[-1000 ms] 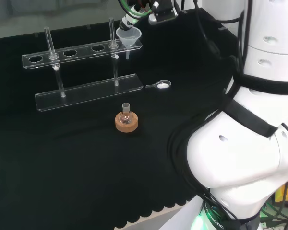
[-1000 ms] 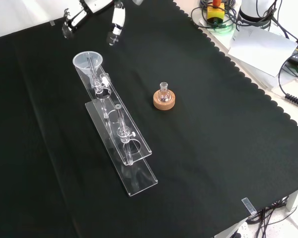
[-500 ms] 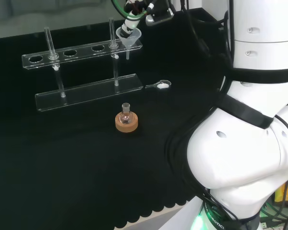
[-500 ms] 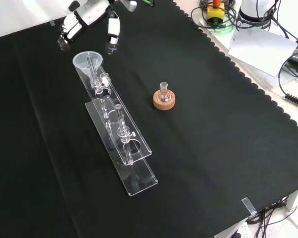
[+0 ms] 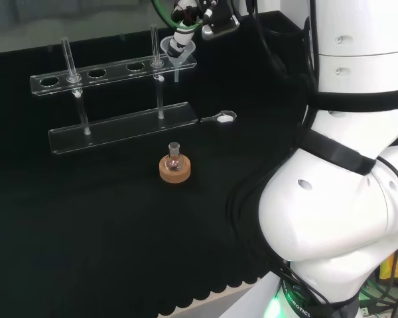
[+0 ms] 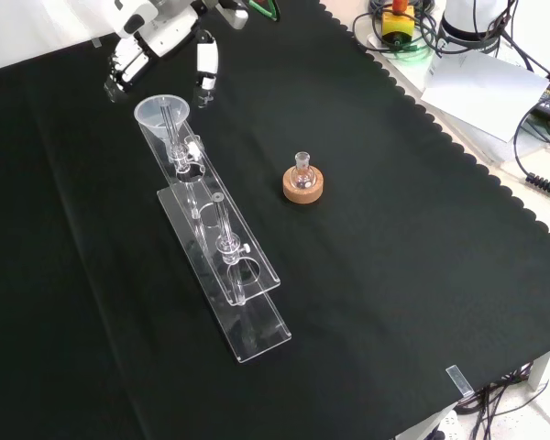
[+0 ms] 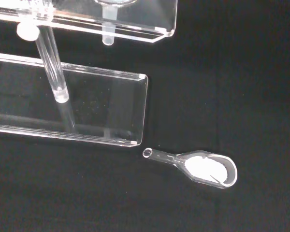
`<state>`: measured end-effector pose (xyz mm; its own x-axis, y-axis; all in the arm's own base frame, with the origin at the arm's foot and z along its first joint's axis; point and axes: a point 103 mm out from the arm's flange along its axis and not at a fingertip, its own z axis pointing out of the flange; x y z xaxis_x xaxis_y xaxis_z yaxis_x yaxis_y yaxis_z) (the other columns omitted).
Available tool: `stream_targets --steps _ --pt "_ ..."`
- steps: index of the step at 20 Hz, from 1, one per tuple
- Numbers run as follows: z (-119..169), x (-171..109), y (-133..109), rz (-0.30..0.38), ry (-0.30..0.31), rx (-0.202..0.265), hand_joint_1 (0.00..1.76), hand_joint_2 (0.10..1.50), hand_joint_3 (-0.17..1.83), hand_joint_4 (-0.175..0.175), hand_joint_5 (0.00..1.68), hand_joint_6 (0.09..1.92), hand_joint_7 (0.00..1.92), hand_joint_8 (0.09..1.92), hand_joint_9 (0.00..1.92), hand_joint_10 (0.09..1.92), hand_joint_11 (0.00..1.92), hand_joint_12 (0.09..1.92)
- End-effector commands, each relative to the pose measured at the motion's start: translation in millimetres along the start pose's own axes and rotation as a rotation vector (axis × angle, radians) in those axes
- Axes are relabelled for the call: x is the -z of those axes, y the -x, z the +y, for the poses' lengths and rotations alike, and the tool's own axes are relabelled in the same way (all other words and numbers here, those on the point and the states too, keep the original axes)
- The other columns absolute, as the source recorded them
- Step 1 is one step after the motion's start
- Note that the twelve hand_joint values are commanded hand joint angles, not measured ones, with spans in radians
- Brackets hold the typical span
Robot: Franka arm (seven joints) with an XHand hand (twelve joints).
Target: Pick up the funnel from the transparent funnel stand.
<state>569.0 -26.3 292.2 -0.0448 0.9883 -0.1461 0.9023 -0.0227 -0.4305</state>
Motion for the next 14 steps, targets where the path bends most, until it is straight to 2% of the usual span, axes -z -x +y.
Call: stream_targets --steps 1,8,14 --pt "5.2 -3.1 0.9 -0.004 -0.001 0.003 0.61 0.75 0.29 -0.063 0.03 0.09 0.00 0.42 0.11 0.85 0.31 1.52" --pt "15.6 -6.6 0.8 -0.005 -0.028 0.016 0.63 0.73 0.32 -0.053 0.02 0.09 0.00 0.19 0.04 0.85 0.32 1.51" --pt "21.9 -9.1 -3.5 -0.014 -0.035 0.027 0.63 0.72 0.34 -0.049 0.01 0.09 0.00 0.24 0.08 0.87 0.35 1.51"
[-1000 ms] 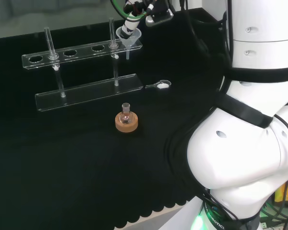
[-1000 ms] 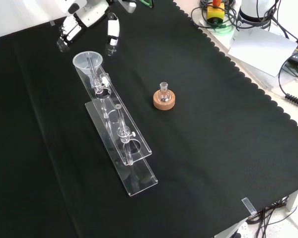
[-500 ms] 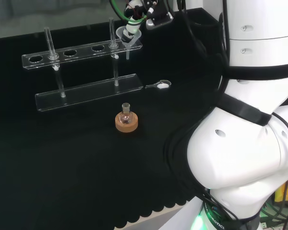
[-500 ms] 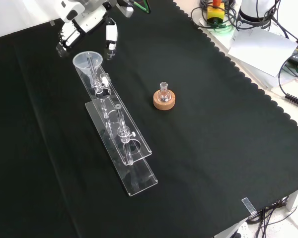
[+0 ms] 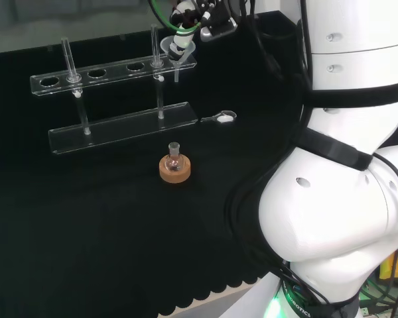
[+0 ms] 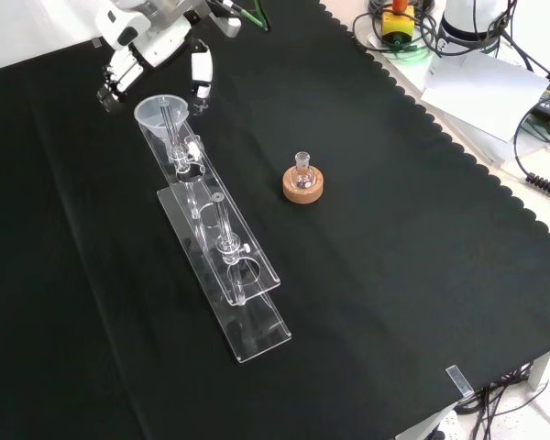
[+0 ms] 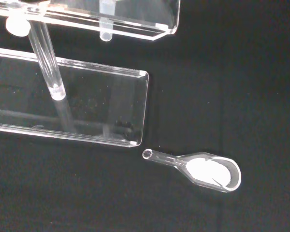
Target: Pick up the funnel from the transparent funnel stand.
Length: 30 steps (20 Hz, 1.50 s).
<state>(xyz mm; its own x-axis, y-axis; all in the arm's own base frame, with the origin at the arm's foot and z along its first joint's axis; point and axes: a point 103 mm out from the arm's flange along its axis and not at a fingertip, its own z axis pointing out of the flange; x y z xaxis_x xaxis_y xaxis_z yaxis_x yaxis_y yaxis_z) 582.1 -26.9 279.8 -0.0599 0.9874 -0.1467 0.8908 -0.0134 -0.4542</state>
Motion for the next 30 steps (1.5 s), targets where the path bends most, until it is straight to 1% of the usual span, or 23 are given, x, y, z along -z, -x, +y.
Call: stream_targets --steps 1,6,9,15,17,22,24,28,30 --pt "5.3 -3.6 -3.2 -0.011 -0.012 0.014 0.63 0.72 0.35 -0.049 0.01 0.09 0.00 0.27 0.10 0.87 0.35 1.50" --pt "6.1 -4.8 -2.9 -0.027 -0.015 0.008 0.64 0.70 0.38 -0.052 0.05 0.09 0.00 0.46 0.20 0.85 0.39 1.49" --pt "4.6 -4.5 -2.6 -0.025 -0.006 0.010 0.66 0.69 0.40 -0.052 0.07 0.09 0.00 0.57 0.26 0.83 0.41 1.48" --pt "-4.1 5.0 -4.6 -0.029 0.015 0.013 0.67 0.69 0.42 -0.049 0.11 0.09 0.00 0.66 0.31 0.80 0.43 1.47" --pt "-7.3 7.7 -6.4 -0.031 0.018 0.014 0.67 0.69 0.42 -0.049 0.12 0.09 0.00 0.66 0.31 0.80 0.44 1.47" --pt "-10.9 7.5 -9.2 -0.035 0.001 0.017 0.67 0.68 0.43 -0.048 0.12 0.09 0.00 0.67 0.31 0.79 0.44 1.46" --pt "-10.2 6.6 -10.1 -0.036 -0.003 0.020 0.67 0.68 0.43 -0.047 0.12 0.09 0.00 0.64 0.30 0.79 0.44 1.46" --pt "-7.8 5.6 -11.5 -0.047 -0.018 0.017 0.66 0.68 0.44 -0.045 0.11 0.09 0.00 0.58 0.25 0.80 0.43 1.46" --pt "-4.2 4.0 -10.8 -0.047 -0.024 0.019 0.66 0.68 0.44 -0.045 0.10 0.09 0.00 0.46 0.19 0.82 0.41 1.47"
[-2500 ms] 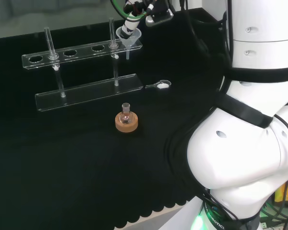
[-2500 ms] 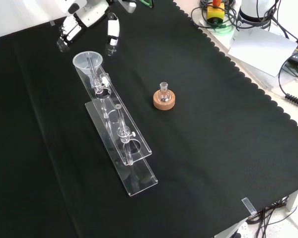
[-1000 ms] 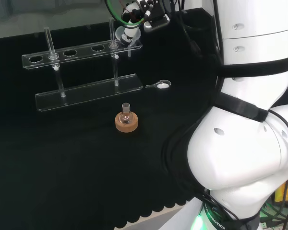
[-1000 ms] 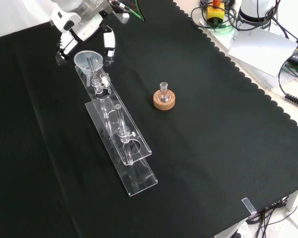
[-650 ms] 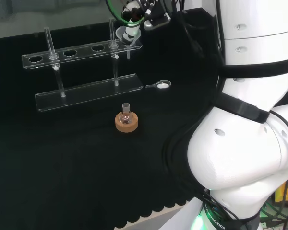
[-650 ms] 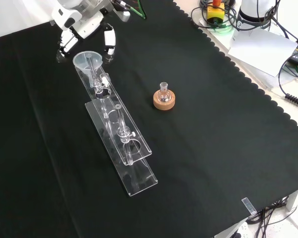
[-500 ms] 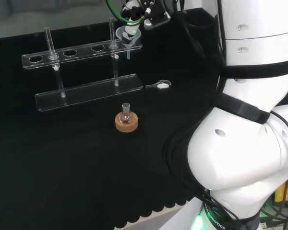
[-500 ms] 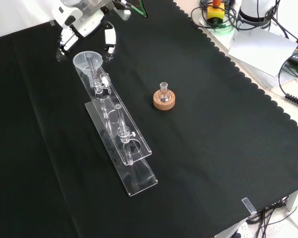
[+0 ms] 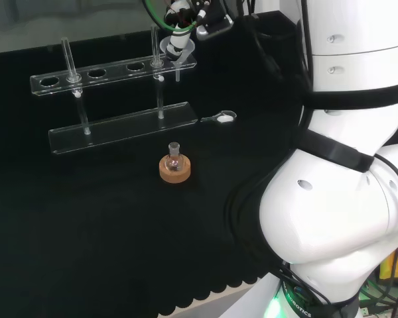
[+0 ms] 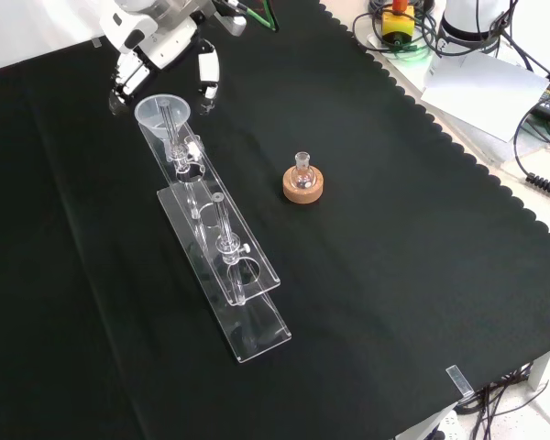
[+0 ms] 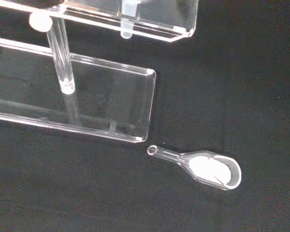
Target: Pick up the funnel from the transparent funnel stand.
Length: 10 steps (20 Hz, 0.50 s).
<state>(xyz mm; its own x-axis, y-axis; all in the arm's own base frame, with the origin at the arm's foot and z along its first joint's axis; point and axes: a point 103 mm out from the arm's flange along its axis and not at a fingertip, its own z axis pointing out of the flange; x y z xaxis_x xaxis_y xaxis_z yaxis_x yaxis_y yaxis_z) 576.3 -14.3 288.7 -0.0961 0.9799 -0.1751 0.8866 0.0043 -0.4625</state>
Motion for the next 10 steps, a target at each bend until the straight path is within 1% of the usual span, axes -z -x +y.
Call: stream_targets --steps 1,3,6,8,10 --pt "6.6 -3.5 0.7 -0.010 -0.021 0.001 0.66 0.68 0.44 -0.046 0.09 0.09 0.00 0.41 0.16 0.82 0.40 1.47" --pt "9.5 -5.6 0.1 -0.022 -0.026 0.000 0.66 0.68 0.44 -0.047 0.08 0.09 0.00 0.35 0.13 0.84 0.39 1.48" --pt "13.2 -9.7 0.1 -0.026 -0.031 0.001 0.66 0.67 0.44 -0.047 0.07 0.09 0.00 0.33 0.11 0.84 0.38 1.48" --pt "15.2 -11.0 0.4 -0.020 -0.046 0.007 0.66 0.67 0.44 -0.048 0.07 0.09 0.00 0.34 0.12 0.85 0.38 1.48" --pt "15.9 -10.7 0.8 -0.024 -0.040 0.007 0.66 0.67 0.45 -0.049 0.07 0.09 0.00 0.39 0.15 0.85 0.38 1.49"
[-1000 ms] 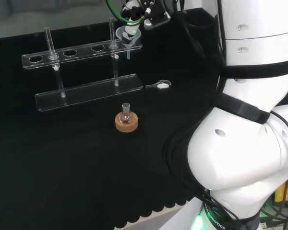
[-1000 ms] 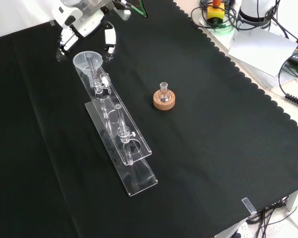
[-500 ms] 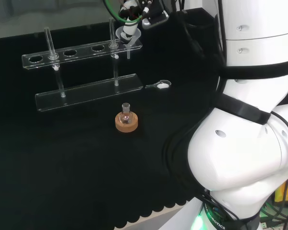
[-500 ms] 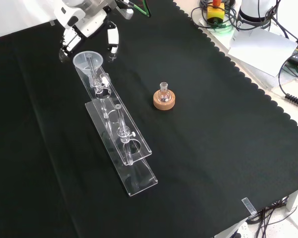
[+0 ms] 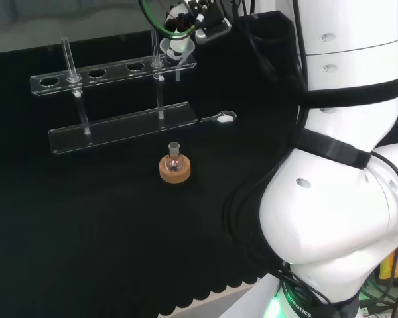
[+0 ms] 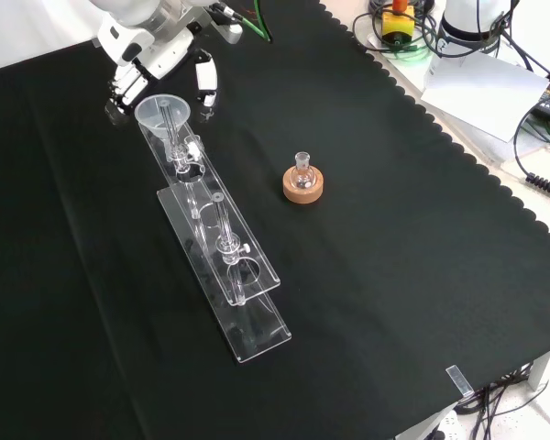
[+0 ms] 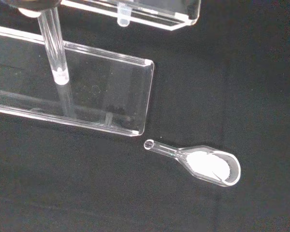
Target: Pick up the funnel from the transparent funnel stand.
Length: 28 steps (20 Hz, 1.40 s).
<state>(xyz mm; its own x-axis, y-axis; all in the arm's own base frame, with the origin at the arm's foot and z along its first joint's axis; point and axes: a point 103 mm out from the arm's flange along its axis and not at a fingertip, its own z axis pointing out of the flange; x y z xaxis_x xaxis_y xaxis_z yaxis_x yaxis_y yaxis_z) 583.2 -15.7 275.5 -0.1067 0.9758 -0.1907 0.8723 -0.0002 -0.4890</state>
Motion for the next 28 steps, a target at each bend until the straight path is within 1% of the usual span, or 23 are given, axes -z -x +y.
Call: stream_targets --steps 1,4,7,11,14,18,20,21,24,28 --pt "4.5 -1.7 0.9 -0.008 -0.011 -0.001 0.66 0.67 0.45 -0.050 0.07 0.09 0.00 0.43 0.17 0.85 0.38 1.49" --pt "4.6 -1.1 1.5 -0.036 -0.013 -0.006 0.67 0.66 0.46 -0.053 0.10 0.09 0.00 0.53 0.26 0.82 0.39 1.49" --pt "5.9 -1.3 1.8 -0.052 -0.016 -0.008 0.67 0.66 0.48 -0.057 0.13 0.09 0.01 0.64 0.38 0.76 0.40 1.48" --pt "6.5 1.2 0.0 -0.101 0.010 -0.028 0.69 0.66 0.50 -0.061 0.22 0.09 0.10 0.71 0.54 0.68 0.41 1.47" --pt "4.5 5.9 -2.5 -0.148 0.052 -0.050 0.72 0.68 0.54 -0.057 0.36 0.09 0.24 0.70 0.67 0.61 0.44 1.45" --pt "-3.8 17.7 -6.5 -0.215 0.137 -0.099 0.75 0.72 0.58 -0.042 0.56 0.09 0.40 0.67 0.77 0.55 0.49 1.39" --pt "-10.1 26.1 -6.4 -0.236 0.168 -0.109 0.77 0.74 0.59 -0.030 0.66 0.15 0.45 0.65 0.80 0.53 0.51 1.37" --pt "-14.4 31.5 -5.7 -0.239 0.180 -0.113 0.78 0.75 0.59 -0.027 0.69 0.19 0.47 0.64 0.81 0.51 0.53 1.36" --pt "-29.2 50.0 -3.2 -0.242 0.197 -0.120 0.79 0.76 0.60 -0.020 0.68 0.38 0.50 0.62 0.85 0.47 0.55 1.35" --pt "-51.1 70.0 0.0 -0.249 0.182 -0.129 0.80 0.76 0.61 -0.018 0.64 0.53 0.51 0.62 0.87 0.46 0.55 1.34"
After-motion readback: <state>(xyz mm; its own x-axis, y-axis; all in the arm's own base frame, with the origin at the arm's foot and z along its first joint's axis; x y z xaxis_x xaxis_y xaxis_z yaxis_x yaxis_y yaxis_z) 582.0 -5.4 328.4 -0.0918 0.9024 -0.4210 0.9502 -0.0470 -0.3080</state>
